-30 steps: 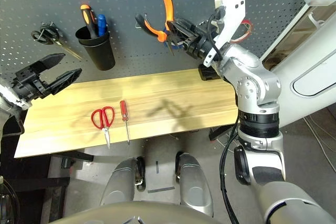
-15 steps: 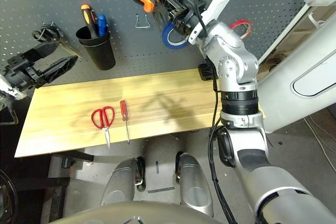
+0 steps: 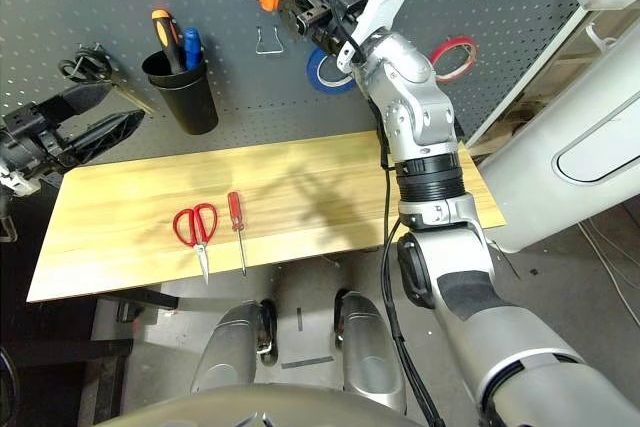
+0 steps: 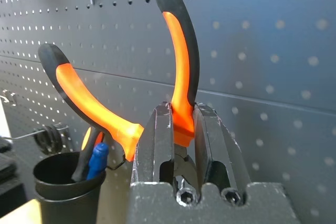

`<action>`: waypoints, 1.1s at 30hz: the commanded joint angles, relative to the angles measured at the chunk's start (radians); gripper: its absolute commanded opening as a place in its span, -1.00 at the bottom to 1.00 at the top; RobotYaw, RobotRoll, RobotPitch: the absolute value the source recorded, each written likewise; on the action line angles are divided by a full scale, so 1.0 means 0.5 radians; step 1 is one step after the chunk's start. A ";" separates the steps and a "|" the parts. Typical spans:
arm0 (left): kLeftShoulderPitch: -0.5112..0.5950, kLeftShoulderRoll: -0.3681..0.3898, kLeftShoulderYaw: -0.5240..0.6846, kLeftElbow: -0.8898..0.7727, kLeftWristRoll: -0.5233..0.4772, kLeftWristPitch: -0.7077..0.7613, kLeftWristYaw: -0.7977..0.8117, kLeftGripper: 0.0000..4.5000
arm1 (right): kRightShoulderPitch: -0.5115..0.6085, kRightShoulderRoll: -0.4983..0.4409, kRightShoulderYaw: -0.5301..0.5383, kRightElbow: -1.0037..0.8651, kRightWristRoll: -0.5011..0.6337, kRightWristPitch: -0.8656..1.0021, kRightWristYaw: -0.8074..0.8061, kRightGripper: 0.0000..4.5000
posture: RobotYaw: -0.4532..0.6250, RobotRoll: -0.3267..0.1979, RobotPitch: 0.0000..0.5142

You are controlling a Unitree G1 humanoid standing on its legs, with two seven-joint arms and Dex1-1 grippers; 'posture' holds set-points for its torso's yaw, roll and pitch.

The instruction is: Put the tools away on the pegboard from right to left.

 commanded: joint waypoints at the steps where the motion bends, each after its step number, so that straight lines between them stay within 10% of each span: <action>1: 0.022 0.034 0.018 -0.051 -0.034 0.046 0.002 1.00 | -0.048 0.036 0.053 0.075 -0.103 -0.160 -0.027 -0.84 | -0.10 0.25 -0.45; 33: -0.032 0.022 -0.060 -0.106 -0.069 0.112 0.038 1.00 | -0.301 0.293 0.137 0.997 -0.579 -1.045 -0.440 -0.84 | -0.09 0.25 -0.42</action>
